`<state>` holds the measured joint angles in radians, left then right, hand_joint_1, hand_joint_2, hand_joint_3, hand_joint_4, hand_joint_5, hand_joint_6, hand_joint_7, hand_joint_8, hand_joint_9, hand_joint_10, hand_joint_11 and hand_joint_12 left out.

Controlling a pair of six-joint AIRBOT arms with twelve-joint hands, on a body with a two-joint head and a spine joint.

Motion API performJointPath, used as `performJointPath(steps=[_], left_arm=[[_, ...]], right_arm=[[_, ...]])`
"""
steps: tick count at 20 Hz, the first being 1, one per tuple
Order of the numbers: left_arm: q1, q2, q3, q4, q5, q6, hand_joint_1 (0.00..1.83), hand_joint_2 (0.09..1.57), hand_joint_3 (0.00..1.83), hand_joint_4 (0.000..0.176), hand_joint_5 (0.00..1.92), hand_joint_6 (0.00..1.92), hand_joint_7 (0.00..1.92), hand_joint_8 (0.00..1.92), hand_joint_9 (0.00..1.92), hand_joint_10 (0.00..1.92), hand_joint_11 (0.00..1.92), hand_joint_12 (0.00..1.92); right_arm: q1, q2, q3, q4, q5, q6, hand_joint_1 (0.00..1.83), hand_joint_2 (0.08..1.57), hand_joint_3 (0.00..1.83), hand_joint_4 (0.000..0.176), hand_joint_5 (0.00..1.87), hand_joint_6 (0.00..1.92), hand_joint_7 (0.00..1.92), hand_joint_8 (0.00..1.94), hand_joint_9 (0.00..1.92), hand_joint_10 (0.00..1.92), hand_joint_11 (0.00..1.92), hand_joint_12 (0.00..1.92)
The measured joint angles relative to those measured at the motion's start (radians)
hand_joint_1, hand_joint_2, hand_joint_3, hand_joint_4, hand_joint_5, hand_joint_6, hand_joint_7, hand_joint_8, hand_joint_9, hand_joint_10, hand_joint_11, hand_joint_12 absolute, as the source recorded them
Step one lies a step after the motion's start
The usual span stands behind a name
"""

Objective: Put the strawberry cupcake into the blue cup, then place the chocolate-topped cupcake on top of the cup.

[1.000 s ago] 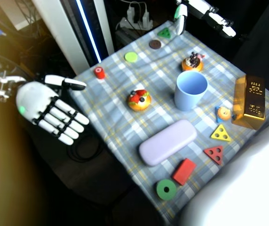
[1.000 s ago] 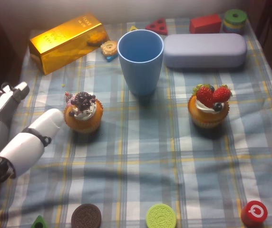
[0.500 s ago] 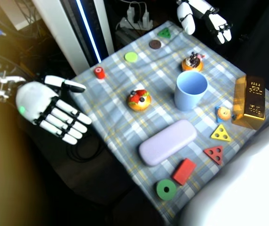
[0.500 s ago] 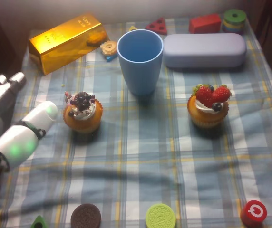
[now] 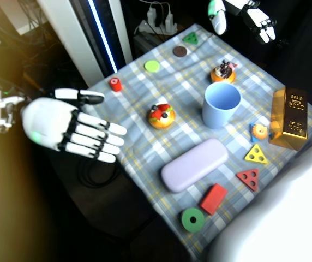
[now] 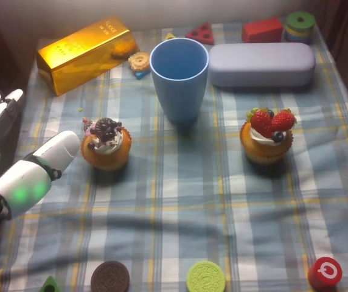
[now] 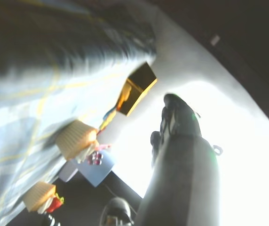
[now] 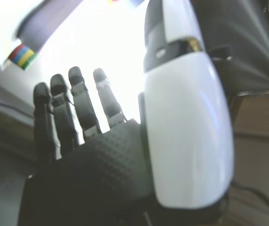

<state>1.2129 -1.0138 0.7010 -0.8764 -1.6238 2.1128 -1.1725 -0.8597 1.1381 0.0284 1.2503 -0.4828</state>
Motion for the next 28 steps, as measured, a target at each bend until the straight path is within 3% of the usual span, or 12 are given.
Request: performJointPath(steps=[1, 6, 7, 9, 13, 17, 18, 19, 21, 22, 23, 28], left_arm=[[0.0, 0.0, 0.0, -0.001, -0.001, -0.001, 0.05, 1.04, 0.0, 0.038, 0.27, 0.0, 0.17, 0.0, 0.18, 0.0, 0.02, 0.49], [0.0, -0.001, 0.0, -0.001, -0.001, -0.001, 0.06, 1.02, 0.0, 0.029, 0.28, 0.0, 0.2, 0.0, 0.19, 0.0, 0.01, 0.53], [0.001, -0.005, 0.0, -0.011, -0.004, -0.002, 0.06, 1.02, 0.0, 0.029, 0.28, 0.0, 0.2, 0.0, 0.19, 0.0, 0.01, 0.54], [0.001, -0.009, 0.0, -0.011, 0.001, -0.003, 0.06, 1.02, 0.0, 0.029, 0.28, 0.0, 0.2, 0.0, 0.19, 0.0, 0.0, 0.54], [0.002, -0.009, 0.0, -0.015, 0.0, -0.008, 0.06, 1.02, 0.0, 0.029, 0.28, 0.0, 0.2, 0.0, 0.19, 0.0, 0.0, 0.54], [0.003, -0.009, 0.0, -0.017, 0.0, -0.009, 0.03, 1.03, 0.0, 0.047, 0.26, 0.0, 0.16, 0.0, 0.17, 0.0, 0.01, 0.52], [0.003, -0.009, 0.0, -0.016, 0.0, -0.01, 0.05, 1.02, 0.0, 0.075, 0.27, 0.0, 0.17, 0.0, 0.17, 0.0, 0.0, 0.52], [0.003, -0.009, 0.0, -0.016, 0.0, -0.01, 0.03, 1.03, 0.0, 0.081, 0.27, 0.0, 0.18, 0.0, 0.18, 0.0, 0.0, 0.55], [0.003, -0.009, 0.0, -0.016, 0.0, -0.012, 0.0, 1.01, 0.0, 0.1, 0.26, 0.0, 0.19, 0.0, 0.18, 0.0, 0.0, 0.53], [0.003, -0.009, 0.0, -0.016, 0.0, -0.012, 0.0, 1.01, 0.0, 0.1, 0.26, 0.0, 0.19, 0.0, 0.18, 0.0, 0.0, 0.53], [0.003, -0.009, 0.0, -0.016, 0.0, -0.012, 0.03, 1.02, 0.0, 0.087, 0.27, 0.0, 0.19, 0.0, 0.19, 0.0, 0.0, 0.55], [0.004, -0.009, 0.0, -0.017, 0.0, -0.016, 0.02, 1.0, 0.0, 0.089, 0.26, 0.0, 0.18, 0.0, 0.18, 0.0, 0.02, 0.49]], right_arm=[[0.032, 0.008, 0.027, -0.063, -0.034, 0.053, 0.42, 0.98, 0.0, 0.016, 0.04, 0.0, 0.24, 0.0, 0.25, 0.01, 0.22, 0.04], [0.26, 0.009, 0.126, -0.353, -0.251, 0.227, 0.42, 0.96, 0.0, 0.006, 0.03, 0.0, 0.28, 0.0, 0.28, 0.0, 0.22, 0.03], [0.445, -0.063, 0.196, -0.63, -0.377, 0.367, 0.42, 0.96, 0.0, 0.006, 0.03, 0.0, 0.28, 0.0, 0.28, 0.0, 0.22, 0.03], [0.51, -0.108, 0.233, -0.737, -0.414, 0.44, 0.42, 0.96, 0.0, 0.006, 0.03, 0.0, 0.28, 0.0, 0.28, 0.0, 0.22, 0.03], [0.562, -0.156, 0.277, -0.811, -0.432, 0.484, 0.42, 0.96, 0.0, 0.006, 0.03, 0.0, 0.28, 0.0, 0.28, 0.0, 0.22, 0.03], [0.595, -0.194, 0.312, -0.869, -0.461, 0.513, 0.35, 0.93, 0.0, 0.073, 0.07, 0.01, 0.26, 0.0, 0.28, 0.0, 0.22, 0.02], [0.596, -0.198, 0.316, -0.869, -0.463, 0.513, 0.23, 1.11, 0.02, 0.033, 0.14, 0.01, 0.24, 0.0, 0.22, 0.0, 0.18, 0.01], [0.599, -0.207, 0.325, -0.873, -0.463, 0.515, 0.26, 1.14, 0.01, 0.004, 0.14, 0.0, 0.23, 0.0, 0.22, 0.0, 0.21, 0.02], [0.603, -0.232, 0.338, -0.898, -0.472, 0.523, 0.2, 1.09, 0.0, 0.0, 0.13, 0.0, 0.26, 0.01, 0.25, 0.01, 0.25, 0.04], [0.603, -0.238, 0.34, -0.901, -0.472, 0.527, 0.2, 1.09, 0.0, 0.0, 0.13, 0.0, 0.26, 0.01, 0.25, 0.01, 0.25, 0.04], [0.607, -0.255, 0.351, -0.916, -0.472, 0.54, 0.37, 0.99, 0.0, 0.046, 0.16, 0.0, 0.3, 0.01, 0.21, 0.0, 0.15, 0.01], [0.607, -0.269, 0.359, -0.946, -0.471, 0.565, 0.47, 0.85, 0.0, 0.055, 0.19, 0.0, 0.33, 0.01, 0.21, 0.01, 0.09, 0.0]])
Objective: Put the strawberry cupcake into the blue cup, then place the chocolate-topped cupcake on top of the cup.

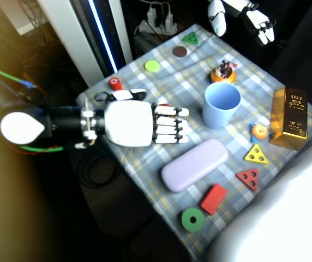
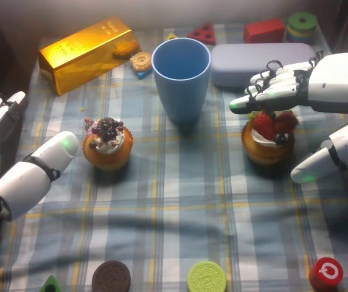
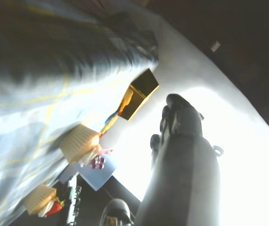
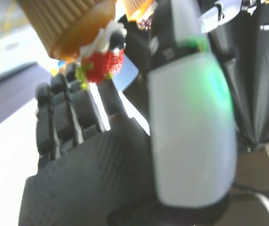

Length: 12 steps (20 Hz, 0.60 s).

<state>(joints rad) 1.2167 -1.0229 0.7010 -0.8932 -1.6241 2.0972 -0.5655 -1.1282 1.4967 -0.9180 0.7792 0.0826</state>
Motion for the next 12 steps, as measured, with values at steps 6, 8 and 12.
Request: performJointPath(steps=[6, 8, 12], left_arm=[[0.006, 0.0, 0.0, 0.002, 0.0, -0.001, 0.0, 1.03, 0.0, 0.079, 0.26, 0.0, 0.16, 0.0, 0.16, 0.0, 0.01, 0.47], [0.006, 0.0, 0.0, 0.002, 0.0, -0.001, 0.01, 1.01, 0.0, 0.11, 0.24, 0.0, 0.16, 0.0, 0.16, 0.0, 0.01, 0.47], [0.007, 0.0, 0.0, 0.001, 0.0, -0.003, 0.0, 1.02, 0.01, 0.086, 0.26, 0.01, 0.18, 0.0, 0.18, 0.0, 0.0, 0.5]], right_arm=[[0.0, -0.002, 0.008, -0.008, -0.008, 0.004, 0.61, 0.81, 0.0, 0.088, 0.36, 0.0, 0.47, 0.0, 0.52, 0.01, 0.07, 1.07], [0.001, -0.013, 0.024, -0.01, -0.013, 0.005, 0.71, 0.84, 0.0, 0.08, 0.4, 0.0, 0.53, 0.01, 0.57, 0.02, 0.07, 1.27], [0.002, -0.029, 0.036, -0.006, -0.015, 0.008, 0.82, 0.97, 0.01, 0.0, 0.67, 0.02, 0.84, 0.02, 0.83, 0.09, 0.34, 1.4]])
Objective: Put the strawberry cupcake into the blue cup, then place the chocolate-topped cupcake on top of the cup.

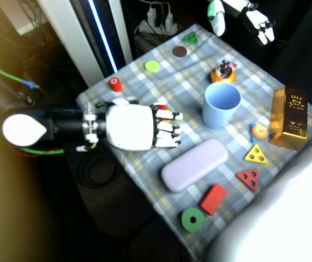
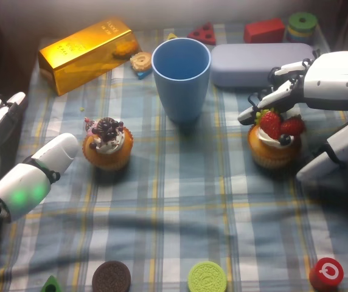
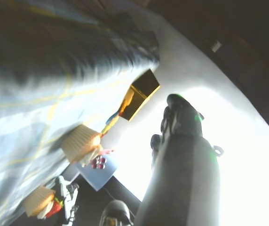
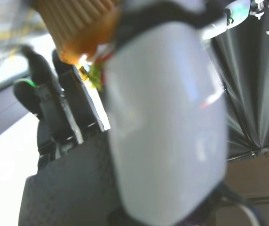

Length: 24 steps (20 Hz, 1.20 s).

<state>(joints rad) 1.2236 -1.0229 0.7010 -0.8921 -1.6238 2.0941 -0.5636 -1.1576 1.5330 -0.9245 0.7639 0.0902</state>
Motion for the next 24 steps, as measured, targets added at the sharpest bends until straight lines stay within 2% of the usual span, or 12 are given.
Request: performJointPath(steps=[5, 6, 8, 10, 11, 12, 13, 17, 18, 19, 20, 24], left_arm=[[0.004, 0.0, 0.0, 0.001, 0.002, -0.003, 0.0, 1.02, 0.0, 0.095, 0.26, 0.0, 0.16, 0.0, 0.15, 0.0, 0.0, 0.47], [0.004, 0.0, 0.0, 0.0, 0.0, -0.003, 0.0, 1.02, 0.0, 0.09, 0.26, 0.0, 0.18, 0.0, 0.18, 0.0, 0.0, 0.49], [0.004, 0.0, 0.0, 0.0, 0.0, -0.004, 0.0, 1.0, 0.0, 0.113, 0.26, 0.0, 0.18, 0.0, 0.18, 0.0, 0.02, 0.52], [0.004, 0.0, 0.0, -0.001, 0.0, -0.004, 0.0, 1.02, 0.0, 0.115, 0.25, 0.0, 0.17, 0.0, 0.17, 0.0, 0.0, 0.52], [0.004, 0.0, 0.0, -0.001, 0.0, -0.004, 0.0, 1.01, 0.0, 0.134, 0.23, 0.0, 0.15, 0.0, 0.15, 0.0, 0.0, 0.42], [0.004, 0.0, 0.0, 0.001, 0.0, -0.004, 0.01, 1.01, 0.0, 0.143, 0.22, 0.0, 0.13, 0.0, 0.12, 0.01, 0.0, 0.35], [0.004, 0.0, 0.0, 0.0, 0.0, -0.004, 0.03, 1.04, 0.0, 0.085, 0.26, 0.0, 0.17, 0.0, 0.15, 0.0, 0.0, 0.42], [0.004, 0.0, 0.0, -0.002, 0.0, -0.003, 0.0, 1.03, 0.0, 0.092, 0.25, 0.01, 0.15, 0.01, 0.15, 0.01, 0.03, 0.45], [0.004, 0.0, 0.0, -0.002, 0.0, -0.004, 0.0, 1.03, 0.0, 0.092, 0.25, 0.01, 0.15, 0.01, 0.15, 0.01, 0.03, 0.45], [0.004, 0.0, 0.0, -0.002, 0.0, -0.004, 0.0, 1.03, 0.0, 0.108, 0.23, 0.0, 0.15, 0.0, 0.16, 0.0, 0.0, 0.49], [0.004, 0.0, 0.0, -0.002, 0.0, -0.003, 0.0, 1.03, 0.0, 0.11, 0.22, 0.0, 0.13, 0.0, 0.13, 0.0, 0.0, 0.43], [0.004, 0.0, 0.0, -0.002, 0.0, -0.003, 0.0, 1.01, 0.0, 0.157, 0.22, 0.0, 0.13, 0.0, 0.14, 0.0, 0.0, 0.43]], right_arm=[[0.011, 0.0, 0.001, 0.006, 0.01, 0.003, 0.94, 1.06, 0.0, 0.0, 0.92, 0.05, 0.97, 0.02, 0.95, 0.08, 0.43, 1.29], [0.017, 0.0, 0.001, 0.003, 0.009, 0.004, 1.04, 1.15, 0.01, 0.003, 0.88, 1.1, 1.03, 0.02, 0.98, 0.09, 0.47, 1.28], [0.026, 0.0, 0.001, -0.013, 0.007, 0.004, 1.01, 1.17, 0.0, 0.065, 0.85, 1.18, 1.04, 0.02, 0.99, 0.11, 0.48, 1.31], [0.05, 0.0, 0.0, -0.034, -0.008, 0.002, 1.06, 1.16, 0.0, 0.0, 0.88, 1.13, 1.08, 0.01, 0.9, 0.38, 0.46, 1.37], [0.062, 0.002, -0.001, -0.034, -0.014, 0.001, 1.15, 1.18, 0.0, 0.0, 0.86, 1.09, 0.87, 1.07, 0.73, 0.65, 0.34, 1.47], [0.08, 0.01, -0.006, -0.034, -0.016, 0.0, 1.06, 1.2, 0.0, 0.0, 0.82, 1.21, 0.62, 0.78, 0.54, 0.75, 0.23, 1.48], [0.094, 0.016, -0.01, -0.033, -0.013, 0.0, 1.14, 1.23, 0.0, 0.0, 0.84, 1.13, 0.67, 1.38, 0.52, 0.94, 0.27, 1.54], [0.161, 0.035, -0.012, -0.039, -0.007, 0.0, 0.96, 1.18, 0.0, 0.158, 0.83, 1.2, 0.78, 0.63, 0.59, 1.09, 0.38, 1.56], [0.177, 0.038, -0.012, -0.04, -0.008, 0.0, 0.96, 1.18, 0.0, 0.158, 0.83, 1.2, 0.78, 0.63, 0.59, 1.09, 0.38, 1.56], [0.197, 0.042, -0.012, -0.045, -0.006, 0.0, 0.84, 1.07, 0.0, 0.034, 0.85, 0.57, 0.86, 0.54, 0.7, 1.04, 0.55, 1.45], [0.219, 0.044, -0.012, -0.047, -0.006, 0.0, 0.82, 1.07, 0.0, 0.0, 0.87, 0.26, 0.87, 0.36, 0.73, 0.86, 0.59, 1.33], [0.279, 0.043, -0.002, -0.066, 0.003, 0.001, 0.81, 1.04, 0.0, 0.0, 0.9, 0.01, 1.04, 0.2, 0.83, 1.08, 0.71, 1.52]])
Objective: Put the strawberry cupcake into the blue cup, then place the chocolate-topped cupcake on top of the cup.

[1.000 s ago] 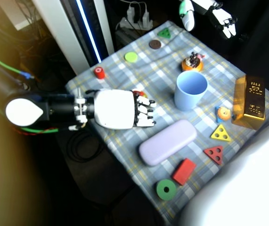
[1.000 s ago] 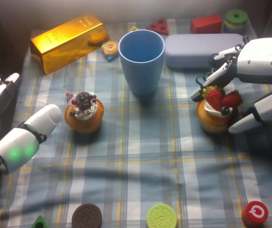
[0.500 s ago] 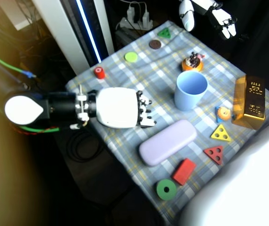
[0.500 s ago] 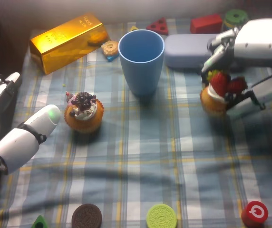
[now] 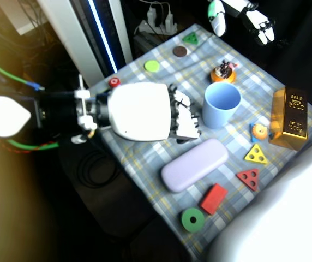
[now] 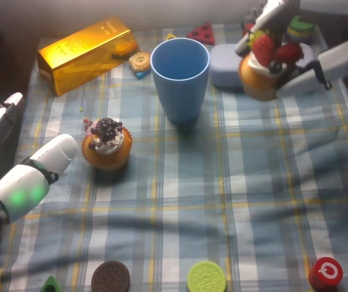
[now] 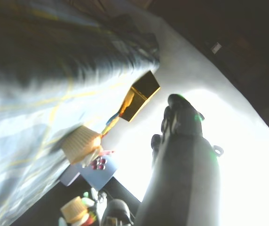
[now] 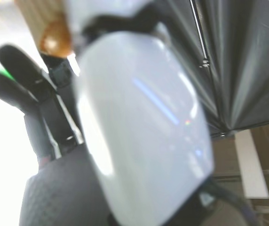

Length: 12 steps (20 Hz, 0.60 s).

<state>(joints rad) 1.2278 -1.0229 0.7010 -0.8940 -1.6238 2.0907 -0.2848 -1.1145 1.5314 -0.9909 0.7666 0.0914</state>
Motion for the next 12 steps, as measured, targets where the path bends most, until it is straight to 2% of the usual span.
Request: performJointPath(steps=[1, 2, 3, 4, 6, 7, 10, 11, 12], left_arm=[[0.0, 0.0, 0.0, -0.001, 0.0, 0.0, 0.0, 1.01, 0.0, 0.149, 0.23, 0.0, 0.14, 0.0, 0.13, 0.0, 0.0, 0.38], [0.0, 0.0, 0.0, -0.006, 0.0, 0.0, 0.01, 1.03, 0.0, 0.123, 0.23, 0.01, 0.15, 0.01, 0.14, 0.0, 0.0, 0.36], [0.0, 0.0, 0.0, -0.005, 0.0, 0.0, 0.0, 1.02, 0.0, 0.13, 0.24, 0.01, 0.15, 0.0, 0.14, 0.0, 0.0, 0.36], [0.0, 0.0, 0.0, -0.003, 0.0, 0.0, 0.01, 1.03, 0.0, 0.11, 0.24, 0.0, 0.14, 0.0, 0.12, 0.0, 0.0, 0.33], [0.0, 0.0, 0.0, -0.001, 0.0, 0.0, 0.0, 1.02, 0.0, 0.114, 0.25, 0.0, 0.16, 0.0, 0.17, 0.0, 0.0, 0.47], [0.0, 0.0, 0.0, -0.002, 0.0, 0.0, 0.0, 1.02, 0.0, 0.128, 0.24, 0.0, 0.15, 0.0, 0.15, 0.0, 0.0, 0.41], [0.0, 0.0, 0.0, -0.004, 0.0, 0.0, 0.0, 1.01, 0.0, 0.126, 0.24, 0.0, 0.16, 0.0, 0.15, 0.01, 0.0, 0.38], [0.0, 0.0, 0.0, -0.005, 0.0, 0.0, 0.0, 1.01, 0.0, 0.146, 0.23, 0.0, 0.15, 0.0, 0.15, 0.01, 0.0, 0.31], [0.0, 0.0, 0.001, -0.005, 0.0, 0.0, 0.0, 1.01, 0.0, 0.143, 0.24, 0.0, 0.17, 0.0, 0.17, 0.01, 0.0, 0.33]], right_arm=[[0.013, -0.005, 0.015, 0.001, 0.004, 0.0, 0.77, 1.04, 0.0, 0.0, 0.91, 0.0, 1.08, 0.17, 0.85, 1.06, 0.71, 1.54], [0.025, -0.014, 0.033, 0.003, -0.001, 0.0, 0.75, 1.02, 0.0, 0.0, 0.9, 0.0, 1.06, 0.09, 0.83, 0.86, 0.66, 1.42], [0.031, -0.023, 0.045, 0.002, -0.005, -0.001, 0.75, 1.02, 0.0, 0.0, 0.9, 0.0, 1.05, 0.06, 0.84, 0.78, 0.65, 1.35], [0.034, -0.036, 0.057, 0.002, -0.01, -0.001, 0.75, 1.02, 0.0, 0.0, 0.89, 0.0, 1.06, 0.04, 0.86, 0.73, 0.66, 1.34], [0.046, -0.066, 0.078, -0.002, -0.012, -0.001, 0.78, 1.01, 0.0, 0.0, 0.91, 0.01, 1.08, 0.04, 0.89, 0.74, 0.7, 1.35], [0.056, -0.082, 0.087, -0.002, -0.013, -0.001, 0.79, 1.0, 0.0, 0.0, 0.93, 0.01, 1.11, 0.04, 0.92, 0.75, 0.73, 1.33], [0.074, -0.125, 0.114, 0.0, -0.006, 0.0, 0.79, 0.99, 0.0, 0.0, 0.93, 0.0, 1.14, 0.03, 0.92, 0.81, 0.73, 1.33], [0.074, -0.135, 0.122, 0.0, -0.004, 0.0, 0.79, 0.99, 0.0, 0.0, 0.94, 0.0, 1.15, 0.03, 0.91, 0.84, 0.72, 1.35], [0.074, -0.146, 0.134, 0.0, -0.003, 0.0, 0.8, 1.0, 0.0, 0.0, 0.95, 0.0, 1.15, 0.03, 0.91, 0.85, 0.72, 1.35]])
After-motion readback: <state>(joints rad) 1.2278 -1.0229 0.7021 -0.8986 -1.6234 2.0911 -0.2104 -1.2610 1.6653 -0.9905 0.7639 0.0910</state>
